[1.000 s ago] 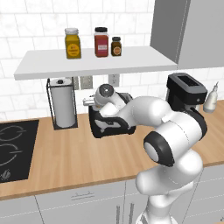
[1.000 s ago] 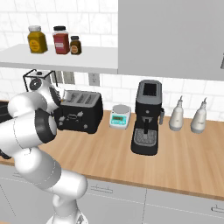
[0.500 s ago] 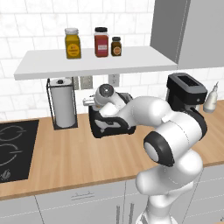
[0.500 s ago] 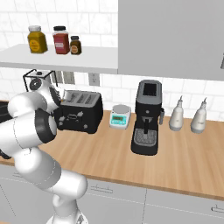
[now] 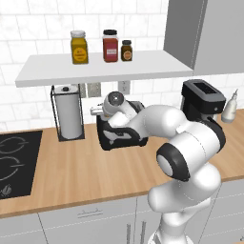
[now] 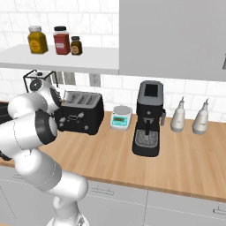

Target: Start the toaster. Once the lever pops up, take the bread to the plate on the dining counter.

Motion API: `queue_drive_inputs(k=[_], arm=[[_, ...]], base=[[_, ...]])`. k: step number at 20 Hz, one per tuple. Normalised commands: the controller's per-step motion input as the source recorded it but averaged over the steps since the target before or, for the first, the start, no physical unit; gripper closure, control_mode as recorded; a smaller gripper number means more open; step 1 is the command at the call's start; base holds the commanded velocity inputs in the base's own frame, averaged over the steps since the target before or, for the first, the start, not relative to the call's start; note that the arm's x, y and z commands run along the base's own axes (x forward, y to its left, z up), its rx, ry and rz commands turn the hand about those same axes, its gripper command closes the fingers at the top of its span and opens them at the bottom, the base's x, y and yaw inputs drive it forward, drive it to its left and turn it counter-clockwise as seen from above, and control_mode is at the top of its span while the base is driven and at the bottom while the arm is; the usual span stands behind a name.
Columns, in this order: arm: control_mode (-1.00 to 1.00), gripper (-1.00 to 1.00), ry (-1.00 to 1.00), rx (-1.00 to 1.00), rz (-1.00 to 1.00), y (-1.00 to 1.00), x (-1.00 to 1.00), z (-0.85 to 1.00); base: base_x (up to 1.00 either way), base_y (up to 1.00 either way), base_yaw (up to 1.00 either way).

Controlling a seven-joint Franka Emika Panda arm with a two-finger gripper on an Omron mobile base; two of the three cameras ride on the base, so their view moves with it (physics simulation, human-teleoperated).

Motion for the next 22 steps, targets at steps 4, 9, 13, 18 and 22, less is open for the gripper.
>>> queue_drive_inputs(k=[4,9,13,18,22], arm=[[-1.0,-1.0,0.0,0.0,0.0,0.0,0.0,0.0],[-1.0,-1.0,0.0,0.0,0.0,0.0,0.0,0.0],[-1.0,-1.0,0.0,0.0,0.0,0.0,0.0,0.0],[-1.0,-1.0,0.0,0.0,0.0,0.0,0.0,0.0],[-1.0,-1.0,0.0,0.0,0.0,0.0,0.0,0.0]], base=[[0.0,0.0,0.0],[0.0,0.0,0.0],[0.0,0.0,0.0],[0.0,0.0,0.0],[0.0,0.0,0.0]])
